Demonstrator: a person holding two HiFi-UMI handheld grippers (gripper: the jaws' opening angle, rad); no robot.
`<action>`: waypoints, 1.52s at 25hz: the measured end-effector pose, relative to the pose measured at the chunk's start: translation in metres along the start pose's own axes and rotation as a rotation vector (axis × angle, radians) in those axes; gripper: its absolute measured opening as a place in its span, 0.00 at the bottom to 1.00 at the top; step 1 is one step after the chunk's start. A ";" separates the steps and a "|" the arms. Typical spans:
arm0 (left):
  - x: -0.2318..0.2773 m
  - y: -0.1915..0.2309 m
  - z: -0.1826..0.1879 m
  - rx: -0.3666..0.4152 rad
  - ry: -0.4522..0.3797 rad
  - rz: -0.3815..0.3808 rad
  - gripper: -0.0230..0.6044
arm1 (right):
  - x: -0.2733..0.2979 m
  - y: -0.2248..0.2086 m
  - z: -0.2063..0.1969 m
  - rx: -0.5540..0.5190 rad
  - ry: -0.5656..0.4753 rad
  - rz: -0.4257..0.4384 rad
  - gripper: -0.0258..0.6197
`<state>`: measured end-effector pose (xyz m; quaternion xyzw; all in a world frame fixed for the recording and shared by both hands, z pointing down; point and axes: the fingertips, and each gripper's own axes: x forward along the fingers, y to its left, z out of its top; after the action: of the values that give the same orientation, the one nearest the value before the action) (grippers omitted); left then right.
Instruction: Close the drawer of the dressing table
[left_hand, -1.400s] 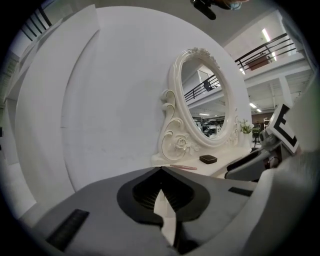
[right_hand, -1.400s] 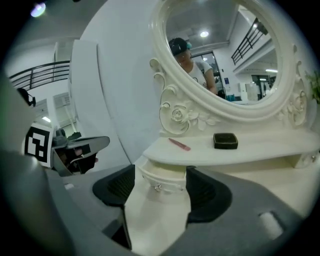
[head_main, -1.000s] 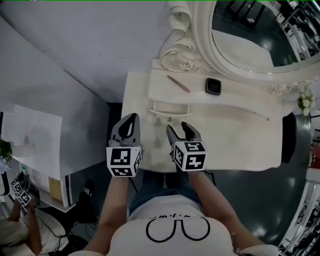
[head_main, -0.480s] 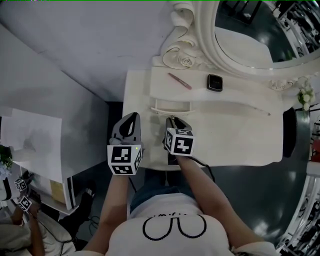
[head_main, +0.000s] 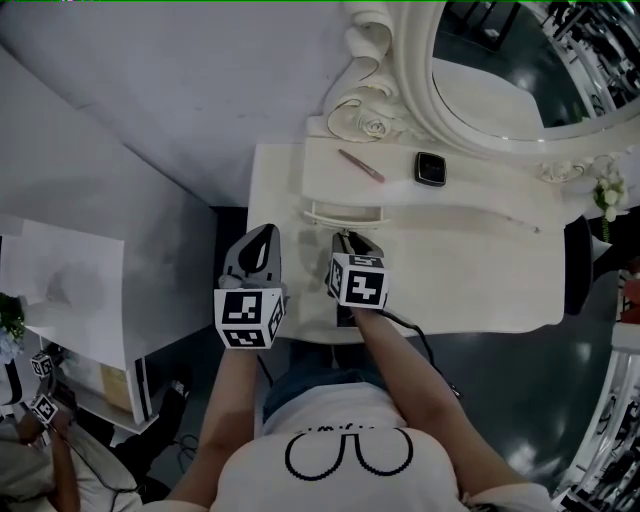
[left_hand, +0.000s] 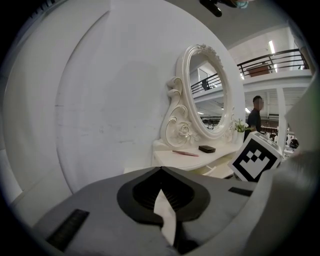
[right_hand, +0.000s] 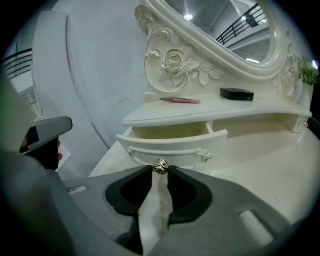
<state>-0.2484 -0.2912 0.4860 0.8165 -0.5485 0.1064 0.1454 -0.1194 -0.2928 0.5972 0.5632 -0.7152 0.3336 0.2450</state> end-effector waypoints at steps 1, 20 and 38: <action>0.000 0.001 0.000 -0.001 0.000 0.003 0.03 | 0.001 -0.001 0.002 -0.003 0.000 -0.001 0.19; 0.019 0.011 0.010 -0.006 -0.012 0.032 0.03 | 0.027 -0.011 0.033 -0.068 0.011 0.012 0.19; 0.017 0.008 0.015 -0.007 -0.025 0.029 0.03 | 0.029 0.003 0.033 -0.166 -0.001 0.075 0.54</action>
<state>-0.2491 -0.3140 0.4784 0.8092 -0.5625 0.0964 0.1400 -0.1289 -0.3363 0.5958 0.5141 -0.7610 0.2819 0.2778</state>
